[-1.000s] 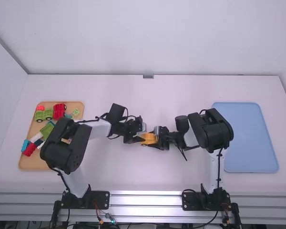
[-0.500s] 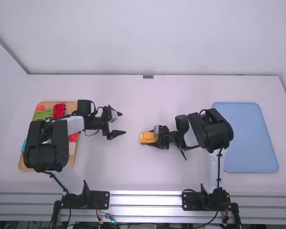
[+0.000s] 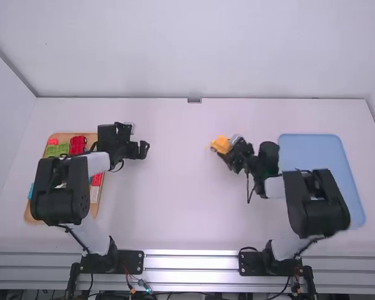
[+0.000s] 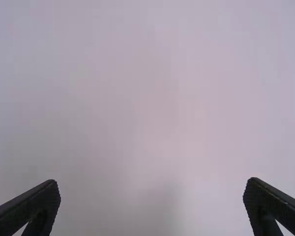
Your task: Assemble lego blocks to make yellow taxi
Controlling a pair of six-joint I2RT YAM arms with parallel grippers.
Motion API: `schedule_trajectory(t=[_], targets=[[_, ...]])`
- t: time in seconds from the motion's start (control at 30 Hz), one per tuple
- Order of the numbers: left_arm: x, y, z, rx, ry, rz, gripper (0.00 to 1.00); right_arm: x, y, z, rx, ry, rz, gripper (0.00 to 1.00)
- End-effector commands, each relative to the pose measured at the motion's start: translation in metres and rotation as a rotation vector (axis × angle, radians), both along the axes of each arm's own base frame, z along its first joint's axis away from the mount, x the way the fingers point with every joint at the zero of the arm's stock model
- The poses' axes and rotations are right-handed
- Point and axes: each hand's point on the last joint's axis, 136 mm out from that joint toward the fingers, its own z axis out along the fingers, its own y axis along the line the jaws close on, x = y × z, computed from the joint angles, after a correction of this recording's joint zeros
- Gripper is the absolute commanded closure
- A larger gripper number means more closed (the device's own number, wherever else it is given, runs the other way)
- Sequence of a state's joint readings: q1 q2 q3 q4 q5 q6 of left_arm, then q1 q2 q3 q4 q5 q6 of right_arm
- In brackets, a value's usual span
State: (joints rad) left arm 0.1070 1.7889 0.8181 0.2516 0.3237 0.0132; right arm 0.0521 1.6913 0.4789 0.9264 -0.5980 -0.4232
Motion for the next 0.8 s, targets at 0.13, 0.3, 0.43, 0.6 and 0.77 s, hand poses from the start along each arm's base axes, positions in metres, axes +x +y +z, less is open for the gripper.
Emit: schedule_trajectory(t=[0.13, 0.3, 0.43, 0.6, 0.77], targets=[[0.011, 0.018, 0.013, 0.019, -0.052, 0.180, 0.01, -0.001, -0.174, -0.005, -0.036, 0.146, -0.701, 0.52], [0.012, -0.007, 0.030, 0.030, -0.159, 0.135, 0.01, -0.034, -0.236, -0.033, -0.003, 0.346, -0.857, 0.52], [0.002, -0.030, 0.048, 0.050, -0.235, 0.067, 0.01, -0.051, -0.258, -0.044, 0.005, 0.440, -0.931, 0.52], [-0.017, -0.054, 0.070, 0.123, -0.312, -0.030, 0.01, -0.076, -0.294, -0.055, -0.002, 0.514, -1.120, 0.53], [-0.031, -0.053, 0.089, 0.224, -0.345, 0.045, 0.01, -0.087, -0.306, -0.058, -0.009, 0.541, -1.174, 0.32]])
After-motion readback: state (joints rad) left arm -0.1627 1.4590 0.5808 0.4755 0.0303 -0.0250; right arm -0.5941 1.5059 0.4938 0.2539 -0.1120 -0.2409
